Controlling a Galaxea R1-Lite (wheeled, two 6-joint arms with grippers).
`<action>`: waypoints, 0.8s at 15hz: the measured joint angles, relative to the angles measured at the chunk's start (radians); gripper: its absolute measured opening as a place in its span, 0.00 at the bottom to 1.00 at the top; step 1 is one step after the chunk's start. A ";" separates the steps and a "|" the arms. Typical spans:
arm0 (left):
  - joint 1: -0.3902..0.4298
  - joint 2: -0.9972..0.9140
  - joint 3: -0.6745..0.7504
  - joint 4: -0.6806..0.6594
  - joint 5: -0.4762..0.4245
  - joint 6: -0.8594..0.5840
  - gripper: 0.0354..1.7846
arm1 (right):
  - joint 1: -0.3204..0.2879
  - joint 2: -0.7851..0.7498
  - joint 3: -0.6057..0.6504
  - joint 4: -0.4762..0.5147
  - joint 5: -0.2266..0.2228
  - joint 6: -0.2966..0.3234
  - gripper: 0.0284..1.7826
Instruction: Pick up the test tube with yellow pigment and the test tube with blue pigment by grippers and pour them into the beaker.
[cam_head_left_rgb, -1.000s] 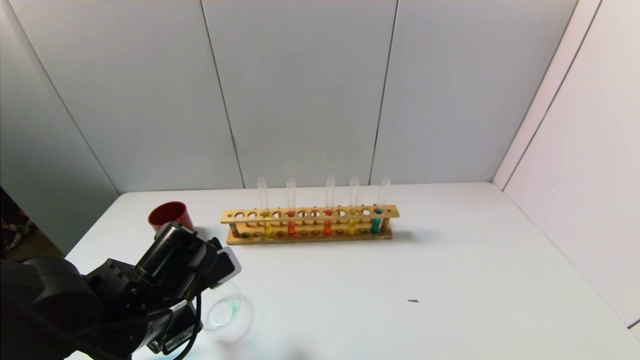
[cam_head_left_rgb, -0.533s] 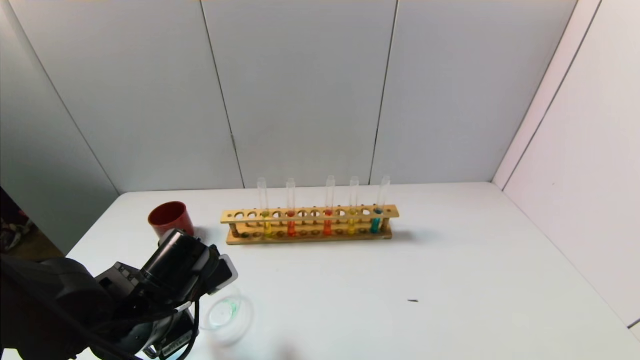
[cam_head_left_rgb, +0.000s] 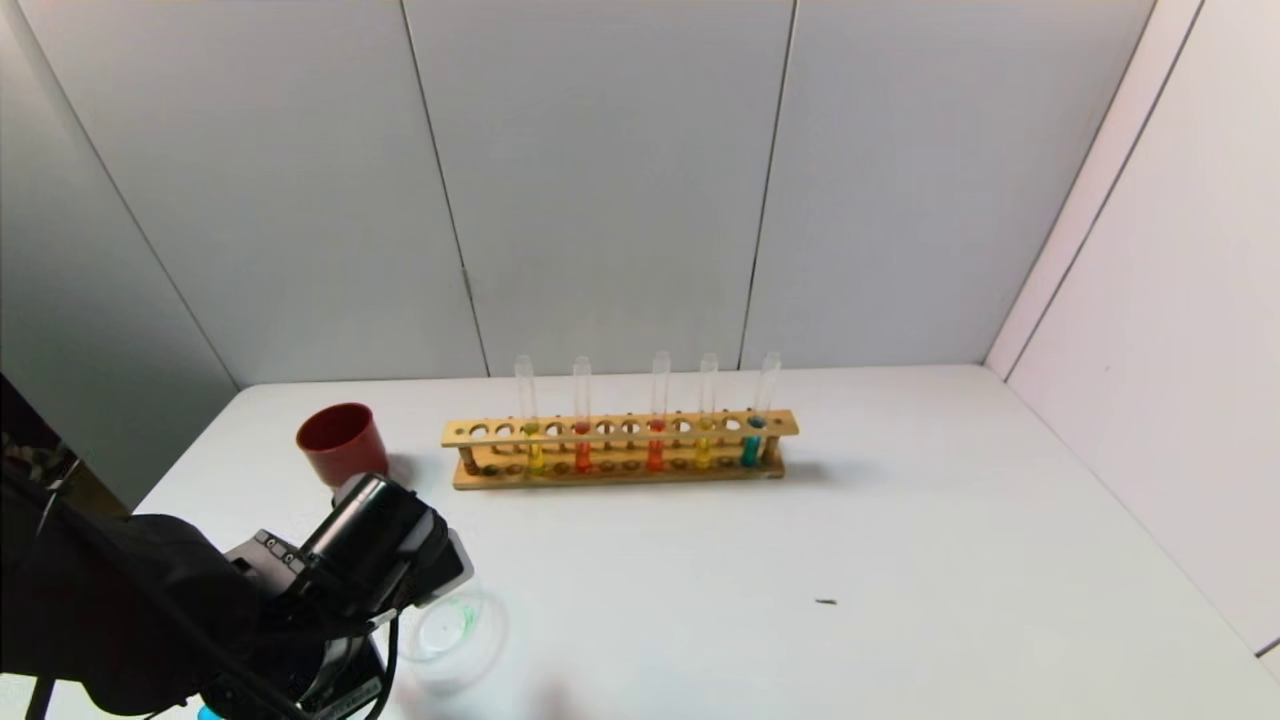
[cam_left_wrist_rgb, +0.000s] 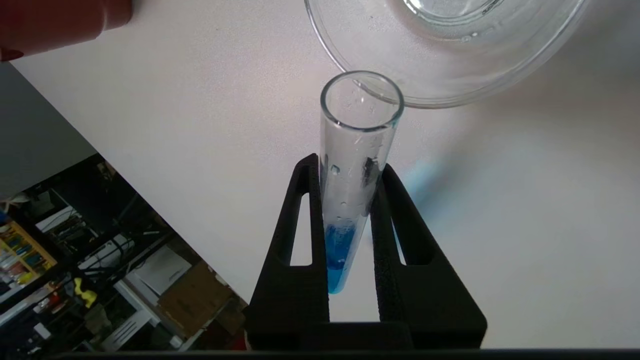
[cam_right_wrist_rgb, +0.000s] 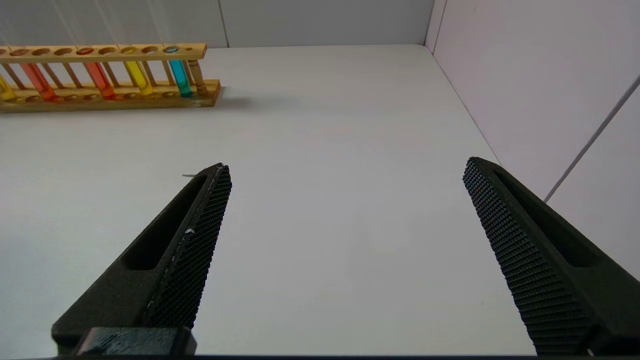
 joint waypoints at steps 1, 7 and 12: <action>0.000 0.008 -0.011 0.034 0.018 0.004 0.15 | 0.000 0.000 0.000 0.000 0.000 0.000 0.95; 0.000 0.040 -0.099 0.162 0.041 0.011 0.15 | 0.000 0.000 0.000 0.000 0.000 -0.001 0.95; 0.000 0.070 -0.205 0.299 0.064 0.013 0.15 | 0.000 0.000 0.000 0.000 0.000 -0.001 0.95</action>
